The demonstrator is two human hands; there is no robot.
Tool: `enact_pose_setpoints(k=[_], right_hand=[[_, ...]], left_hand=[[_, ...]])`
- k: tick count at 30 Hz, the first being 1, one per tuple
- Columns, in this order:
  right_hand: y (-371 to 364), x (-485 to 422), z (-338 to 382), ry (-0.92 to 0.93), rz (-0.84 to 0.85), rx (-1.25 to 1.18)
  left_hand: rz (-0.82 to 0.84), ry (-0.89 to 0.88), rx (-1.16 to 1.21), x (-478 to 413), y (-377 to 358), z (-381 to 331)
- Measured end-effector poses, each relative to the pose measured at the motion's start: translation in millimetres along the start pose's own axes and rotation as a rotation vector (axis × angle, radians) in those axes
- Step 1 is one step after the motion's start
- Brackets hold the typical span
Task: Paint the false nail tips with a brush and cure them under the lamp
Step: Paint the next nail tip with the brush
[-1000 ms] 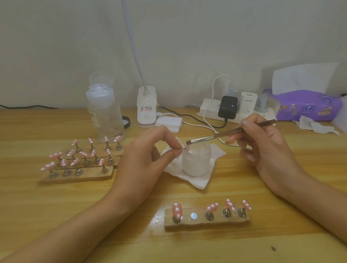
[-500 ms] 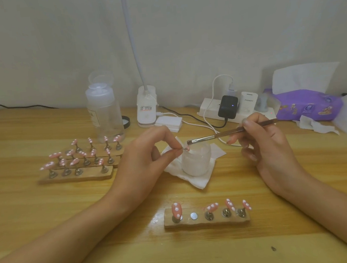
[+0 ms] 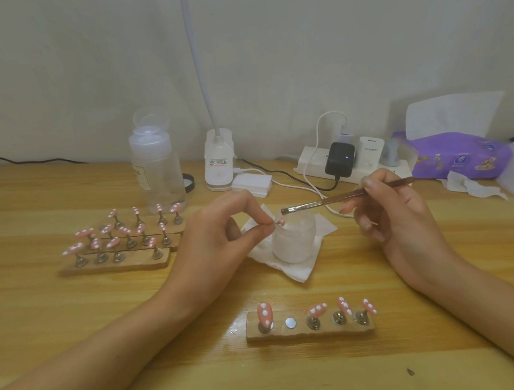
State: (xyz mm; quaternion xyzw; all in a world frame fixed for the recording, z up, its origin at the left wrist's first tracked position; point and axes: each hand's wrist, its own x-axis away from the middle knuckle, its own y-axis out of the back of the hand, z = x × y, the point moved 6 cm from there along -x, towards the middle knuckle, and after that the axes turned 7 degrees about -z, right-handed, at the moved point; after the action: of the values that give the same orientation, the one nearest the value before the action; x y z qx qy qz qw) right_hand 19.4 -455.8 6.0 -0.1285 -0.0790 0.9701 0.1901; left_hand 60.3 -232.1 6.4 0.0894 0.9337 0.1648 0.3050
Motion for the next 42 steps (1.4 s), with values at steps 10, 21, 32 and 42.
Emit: enact_pose_setpoints(k=[10, 21, 32, 42], right_hand=[[-4.1, 1.7, 1.1, 0.013, 0.047, 0.023], [0.2, -0.4, -1.9, 0.000, -0.005, 0.043], [2.7, 0.8, 1.1, 0.030, -0.016, 0.028], [-3.0, 2.7, 2.5, 0.034, 0.031, 0.032]], left_hand=[[-0.014, -0.001, -0.006, -0.3, 1.1, -0.8], [-0.010, -0.012, 0.002, -0.2, 0.3, -0.2], [-0.005, -0.002, -0.007, -0.7, -0.2, 0.5], [0.002, 0.013, 0.007, -0.7, -0.7, 2.2]])
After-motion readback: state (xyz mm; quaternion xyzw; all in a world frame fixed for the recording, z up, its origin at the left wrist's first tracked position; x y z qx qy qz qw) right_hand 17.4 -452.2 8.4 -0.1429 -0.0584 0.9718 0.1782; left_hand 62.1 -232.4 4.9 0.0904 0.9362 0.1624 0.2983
